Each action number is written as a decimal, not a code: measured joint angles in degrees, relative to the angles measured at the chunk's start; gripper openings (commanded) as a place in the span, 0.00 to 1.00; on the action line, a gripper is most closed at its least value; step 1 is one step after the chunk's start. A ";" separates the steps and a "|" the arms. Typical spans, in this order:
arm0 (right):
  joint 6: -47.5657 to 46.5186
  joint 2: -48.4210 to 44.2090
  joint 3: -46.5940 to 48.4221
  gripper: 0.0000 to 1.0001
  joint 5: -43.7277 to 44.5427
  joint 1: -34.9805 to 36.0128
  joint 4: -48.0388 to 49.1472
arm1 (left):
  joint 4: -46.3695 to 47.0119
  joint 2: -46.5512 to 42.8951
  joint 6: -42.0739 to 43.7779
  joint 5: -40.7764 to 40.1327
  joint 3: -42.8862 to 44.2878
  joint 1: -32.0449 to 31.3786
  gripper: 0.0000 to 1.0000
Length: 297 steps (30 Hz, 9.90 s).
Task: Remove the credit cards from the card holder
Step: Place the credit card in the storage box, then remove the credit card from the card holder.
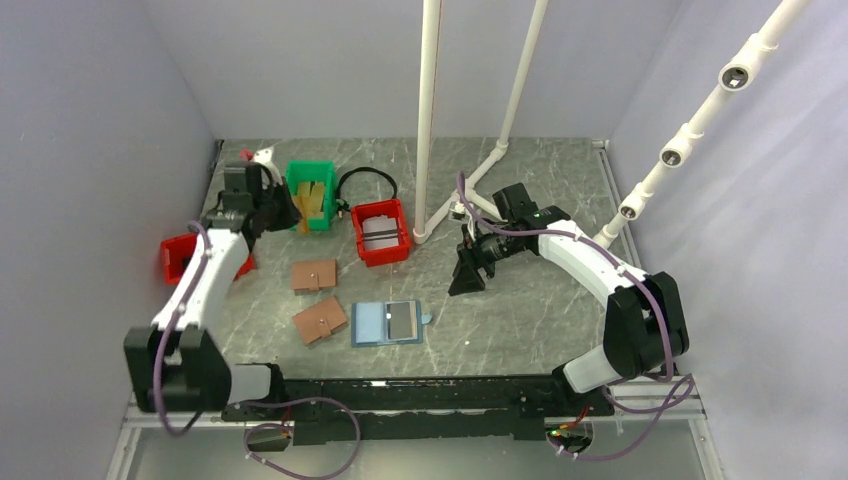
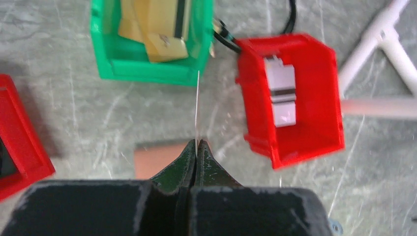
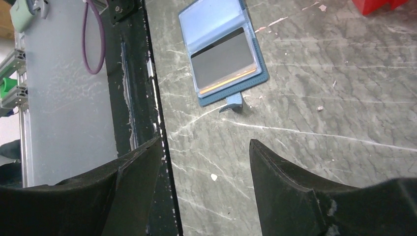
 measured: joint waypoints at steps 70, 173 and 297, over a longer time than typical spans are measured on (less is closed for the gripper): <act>8.35 2.62 -11.47 0.14 3.45 14.80 18.97 | 23.32 -18.97 -35.85 9.35 -39.82 -30.88 0.59; 26.53 12.17 -2.93 0.16 31.47 15.67 19.96 | 52.00 17.73 -52.72 -6.49 -34.40 -44.50 0.00; -16.74 4.24 -4.76 0.65 1.68 8.02 1.16 | 26.91 -3.58 -1.97 18.05 -26.47 -43.76 0.00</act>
